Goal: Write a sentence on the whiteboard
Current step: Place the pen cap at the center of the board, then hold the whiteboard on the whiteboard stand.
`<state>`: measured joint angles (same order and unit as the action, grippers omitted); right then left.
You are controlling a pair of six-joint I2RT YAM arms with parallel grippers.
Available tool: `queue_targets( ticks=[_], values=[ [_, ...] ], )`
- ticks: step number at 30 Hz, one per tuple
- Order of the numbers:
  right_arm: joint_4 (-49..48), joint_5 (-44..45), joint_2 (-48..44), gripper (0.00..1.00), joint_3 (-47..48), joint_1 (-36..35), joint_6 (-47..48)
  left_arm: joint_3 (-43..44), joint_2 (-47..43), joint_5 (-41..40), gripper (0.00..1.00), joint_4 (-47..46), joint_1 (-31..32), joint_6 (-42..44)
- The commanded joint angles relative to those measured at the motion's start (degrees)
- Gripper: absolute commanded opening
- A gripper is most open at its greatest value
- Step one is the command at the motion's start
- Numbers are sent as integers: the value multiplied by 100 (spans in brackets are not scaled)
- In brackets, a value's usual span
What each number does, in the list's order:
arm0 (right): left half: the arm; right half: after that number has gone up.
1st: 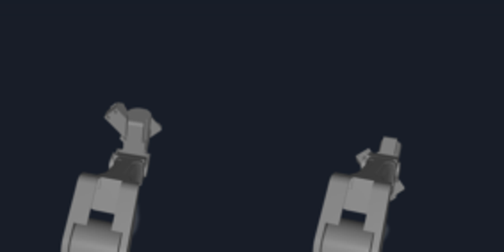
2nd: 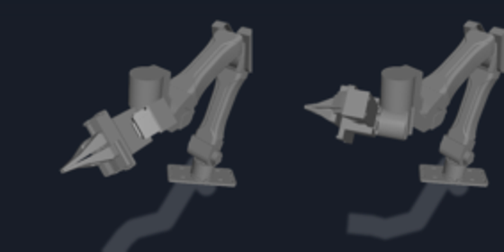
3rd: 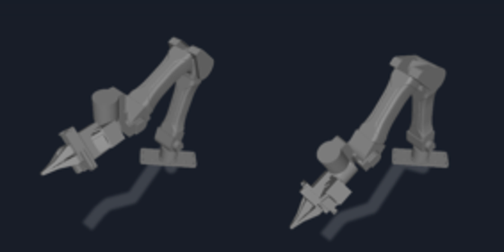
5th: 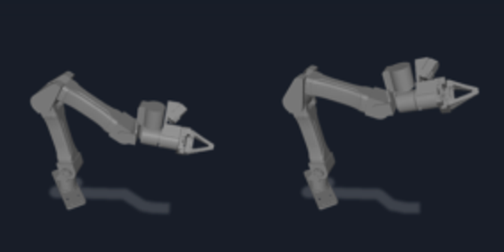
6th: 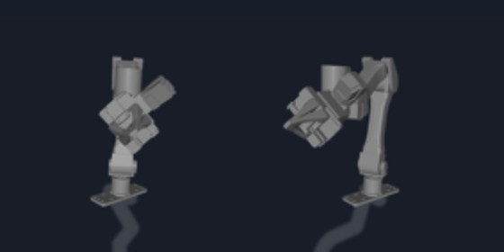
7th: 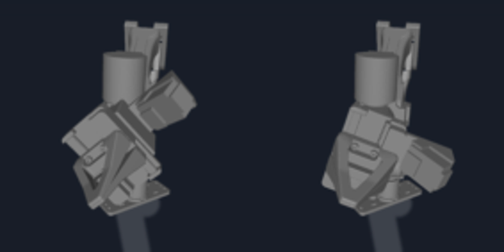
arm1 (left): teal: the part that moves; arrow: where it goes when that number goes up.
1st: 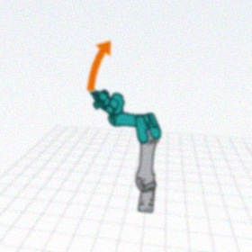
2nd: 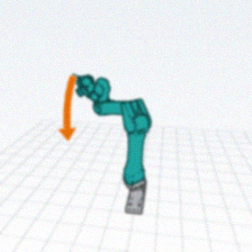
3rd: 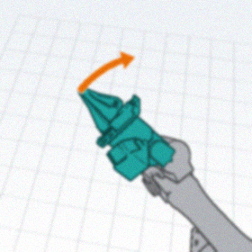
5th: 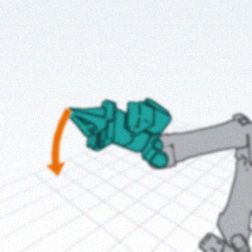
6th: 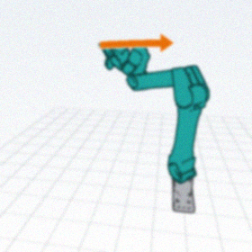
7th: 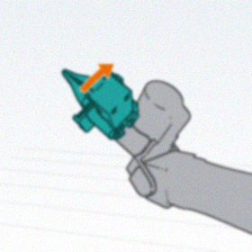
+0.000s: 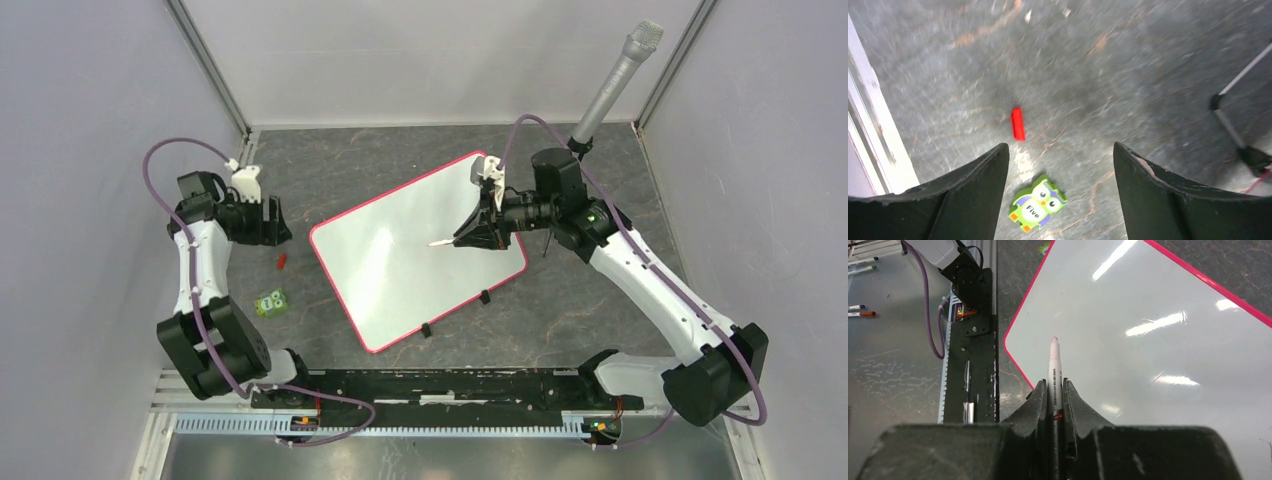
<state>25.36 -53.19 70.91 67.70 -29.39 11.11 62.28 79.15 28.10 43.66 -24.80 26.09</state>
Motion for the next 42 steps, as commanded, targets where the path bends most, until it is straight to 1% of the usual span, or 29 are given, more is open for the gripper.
queue_targets(
  ticks=[1, 5, 9, 14, 18, 21, 25, 29, 32, 38, 42],
  values=[
    [167, 654, 135, 0, 481, -361, 323, 619, -614, 1311, 83, 657, -24, -353],
    [223, 938, 327, 0, 818, -605, 380, 933, -906, 2037, 85, 909, 34, -676],
    [112, 1145, 514, 0, 1095, -821, 368, 935, -1078, 2730, 87, 987, 241, -1068],
    [-265, 1355, 783, 0, 1374, -1026, 181, 849, -1094, 3001, 88, 1189, 1021, -960],
    [-543, 1513, 1066, 0, 1600, -1235, -11, 806, -1002, 3221, 86, 1121, 1126, -1084],
    [-799, 1730, 1223, 0, 1638, -1425, -150, 754, -885, 3200, 82, 1118, 1139, -1092],
    [-969, 2047, 1441, 0, 1747, -1758, -102, 706, -823, 3127, 79, 1120, 1218, -1079],
    [-954, 2433, 1708, 0, 1975, -2111, 101, 598, -824, 2716, 76, 704, 1225, -1514],
    [-1018, 2713, 1879, 0, 2057, -2325, 217, 592, -743, 2508, 71, 569, 1223, -1698],
    [-1103, 3125, 2219, 0, 2140, -2720, 434, 662, -562, 2581, 61, 572, 1223, -1805],
    [-1167, 3397, 2414, 0, 2201, -2876, 498, 597, -539, 2753, 50, 565, 1232, -1793]
  ],
)
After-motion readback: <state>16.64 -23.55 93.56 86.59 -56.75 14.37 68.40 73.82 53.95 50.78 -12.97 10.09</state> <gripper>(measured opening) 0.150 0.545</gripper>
